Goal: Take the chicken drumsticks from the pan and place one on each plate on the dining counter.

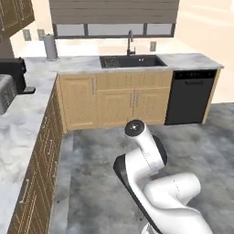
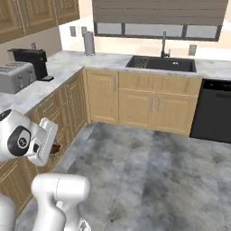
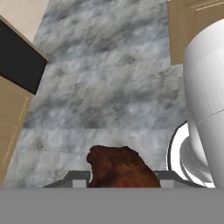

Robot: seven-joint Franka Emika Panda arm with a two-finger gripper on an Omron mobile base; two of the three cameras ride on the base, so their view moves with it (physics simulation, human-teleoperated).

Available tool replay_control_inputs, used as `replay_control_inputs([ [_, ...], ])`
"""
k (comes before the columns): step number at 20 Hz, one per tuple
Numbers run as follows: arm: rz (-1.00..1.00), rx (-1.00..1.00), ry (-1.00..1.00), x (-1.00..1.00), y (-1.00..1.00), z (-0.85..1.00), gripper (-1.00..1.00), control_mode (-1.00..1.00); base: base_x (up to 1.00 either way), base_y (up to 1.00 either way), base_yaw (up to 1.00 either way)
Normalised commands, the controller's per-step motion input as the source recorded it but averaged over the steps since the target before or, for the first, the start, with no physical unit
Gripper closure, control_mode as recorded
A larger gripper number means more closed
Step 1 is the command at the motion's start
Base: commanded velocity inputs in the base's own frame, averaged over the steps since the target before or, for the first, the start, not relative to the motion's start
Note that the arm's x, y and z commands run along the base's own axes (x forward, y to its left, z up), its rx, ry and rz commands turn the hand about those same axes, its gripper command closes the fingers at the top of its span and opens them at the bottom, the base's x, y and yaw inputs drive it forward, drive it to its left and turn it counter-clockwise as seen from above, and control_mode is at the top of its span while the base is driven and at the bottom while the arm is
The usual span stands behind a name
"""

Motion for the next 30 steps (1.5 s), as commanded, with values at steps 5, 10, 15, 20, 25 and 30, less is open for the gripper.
replay_control_inputs([
  [5,0.0,0.0,0.0,0.0,0.0,0.0,1.0,1.0,0.91,-0.57,-0.53],
  [10,0.0,0.0,0.0,0.0,0.0,0.0,1.0,1.0,0.9,-0.57,-0.54],
  [15,0.0,0.0,0.0,0.0,0.0,0.0,1.0,1.0,0.86,-0.56,-0.53],
  [20,0.0,0.0,0.0,0.0,0.0,0.0,1.0,1.0,0.91,-0.44,-0.54],
  [25,0.0,0.0,0.0,0.0,0.0,0.0,1.0,1.0,0.98,-0.27,-0.54],
  [30,0.0,0.0,0.0,0.0,0.0,0.0,1.0,1.0,1.0,-0.17,-0.54],
])
